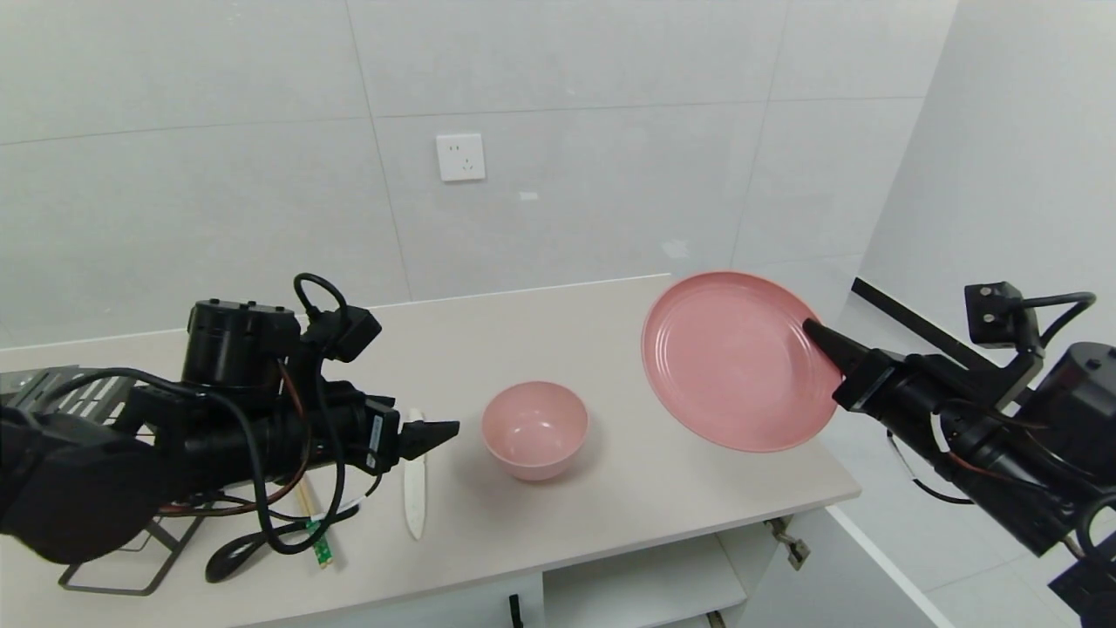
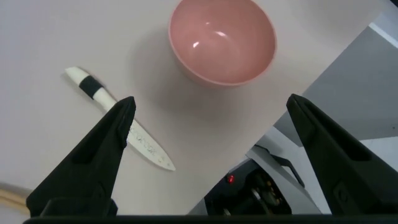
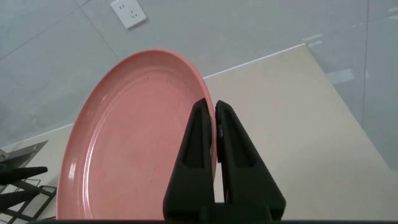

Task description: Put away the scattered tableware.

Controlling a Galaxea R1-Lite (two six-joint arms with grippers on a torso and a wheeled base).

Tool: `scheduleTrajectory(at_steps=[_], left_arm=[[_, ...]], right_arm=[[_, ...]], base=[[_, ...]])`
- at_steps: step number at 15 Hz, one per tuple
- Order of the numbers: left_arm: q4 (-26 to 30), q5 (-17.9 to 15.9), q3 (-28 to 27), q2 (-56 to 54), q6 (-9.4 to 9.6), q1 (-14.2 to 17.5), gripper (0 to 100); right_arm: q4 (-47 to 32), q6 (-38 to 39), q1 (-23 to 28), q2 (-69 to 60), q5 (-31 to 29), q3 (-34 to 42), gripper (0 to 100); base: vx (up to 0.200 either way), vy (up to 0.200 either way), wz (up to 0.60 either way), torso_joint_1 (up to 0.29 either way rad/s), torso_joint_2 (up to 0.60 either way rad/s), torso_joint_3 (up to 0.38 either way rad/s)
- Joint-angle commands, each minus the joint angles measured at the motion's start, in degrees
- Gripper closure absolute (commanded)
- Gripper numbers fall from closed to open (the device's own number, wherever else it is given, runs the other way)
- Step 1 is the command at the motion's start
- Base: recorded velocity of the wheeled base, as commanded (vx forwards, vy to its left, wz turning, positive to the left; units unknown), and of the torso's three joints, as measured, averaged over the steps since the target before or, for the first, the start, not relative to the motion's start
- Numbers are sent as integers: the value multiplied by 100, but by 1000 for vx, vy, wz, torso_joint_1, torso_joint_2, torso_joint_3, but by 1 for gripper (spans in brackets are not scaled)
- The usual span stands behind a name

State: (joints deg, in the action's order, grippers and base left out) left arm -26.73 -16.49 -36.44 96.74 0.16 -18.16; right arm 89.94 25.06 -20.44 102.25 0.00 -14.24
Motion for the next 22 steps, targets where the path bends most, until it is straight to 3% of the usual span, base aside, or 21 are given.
scheduleTrajectory(at_steps=[1,4,6,14,22], left_arm=[[-60,6,-188,512,2,-73,0],[-570,50,-303,1066,2,-91,0],[-1211,164,-417,1725,11,-179,0],[-1185,182,-1331,2639,-33,-363,0],[-1176,331,-1823,3184,-51,-355,0]], right_arm=[[6,-2,-3,-65,0,0,100],[6,-2,-3,-171,0,0,100],[6,-2,-3,-180,0,0,100],[6,-2,-56,-180,0,0,100],[6,-177,-83,-188,0,9,100]], base=[[0,0,0,0,0,0],[0,0,0,0,0,0],[0,0,0,0,0,0],[0,0,0,0,0,0],[0,0,0,0,0,0]])
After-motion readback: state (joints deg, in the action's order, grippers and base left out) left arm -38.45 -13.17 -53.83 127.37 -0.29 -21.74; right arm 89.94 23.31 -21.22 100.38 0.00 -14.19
